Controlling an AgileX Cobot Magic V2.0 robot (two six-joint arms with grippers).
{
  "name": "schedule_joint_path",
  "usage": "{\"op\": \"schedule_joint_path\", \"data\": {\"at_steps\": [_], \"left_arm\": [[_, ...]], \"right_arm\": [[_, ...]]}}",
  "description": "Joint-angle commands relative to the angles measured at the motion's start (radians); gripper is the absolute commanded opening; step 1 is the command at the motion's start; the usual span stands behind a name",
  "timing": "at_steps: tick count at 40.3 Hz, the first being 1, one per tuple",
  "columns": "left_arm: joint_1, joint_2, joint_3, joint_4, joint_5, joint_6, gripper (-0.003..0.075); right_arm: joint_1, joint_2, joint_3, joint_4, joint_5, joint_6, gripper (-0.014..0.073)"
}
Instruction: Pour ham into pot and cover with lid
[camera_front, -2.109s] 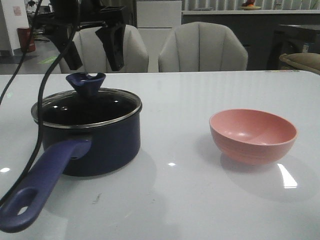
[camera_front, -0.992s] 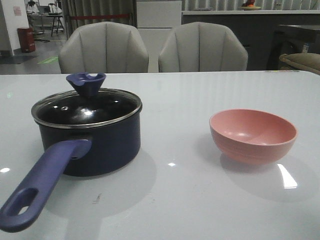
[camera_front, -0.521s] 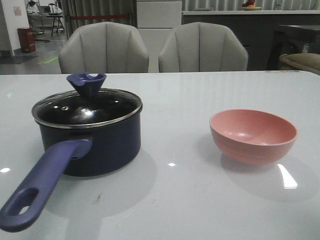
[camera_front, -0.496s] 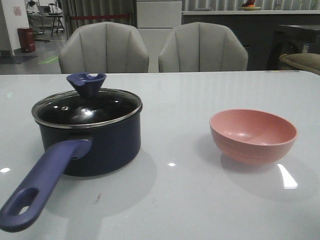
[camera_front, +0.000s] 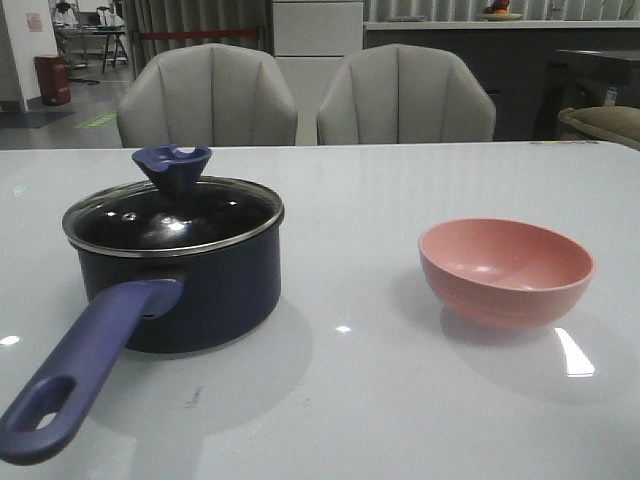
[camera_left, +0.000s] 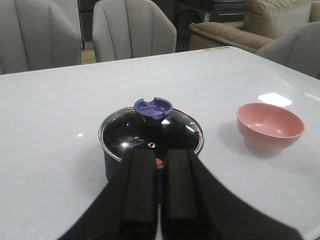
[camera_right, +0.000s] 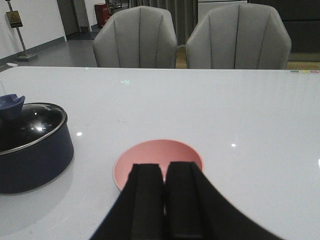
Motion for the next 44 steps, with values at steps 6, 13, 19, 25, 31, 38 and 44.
{"op": "schedule_joint_path", "data": {"at_steps": [6,13,19,25,31,38,44], "left_arm": [[-0.006,0.010,-0.028,-0.013,-0.082,0.003,0.0113],[-0.006,0.010,-0.028,-0.013,-0.082,0.003,0.0113],[-0.006,0.010,0.003,-0.004,-0.119,0.003,0.0113],[0.099,0.004,0.093,0.029,-0.182,0.003,0.0113],[0.260,-0.053,0.192,0.034,-0.266,0.003,0.0113],[0.379,-0.176,0.282,0.037,-0.340,0.003,0.0113],[0.404,-0.191,0.361,0.037,-0.502,0.003,0.0113]], "right_arm": [[0.000,0.011,-0.029,0.004,-0.085,-0.005,0.0150],[0.000,0.011,-0.029,0.004,-0.085,-0.005,0.0150],[0.000,0.011,-0.029,0.004,-0.085,-0.005,0.0150],[0.000,0.011,-0.029,0.004,-0.085,-0.005,0.0150],[0.000,0.011,-0.029,0.004,-0.085,-0.005,0.0150],[0.000,0.011,-0.029,0.004,-0.085,-0.005,0.0150],[0.000,0.011,-0.029,0.004,-0.085,-0.005,0.0150]]}}
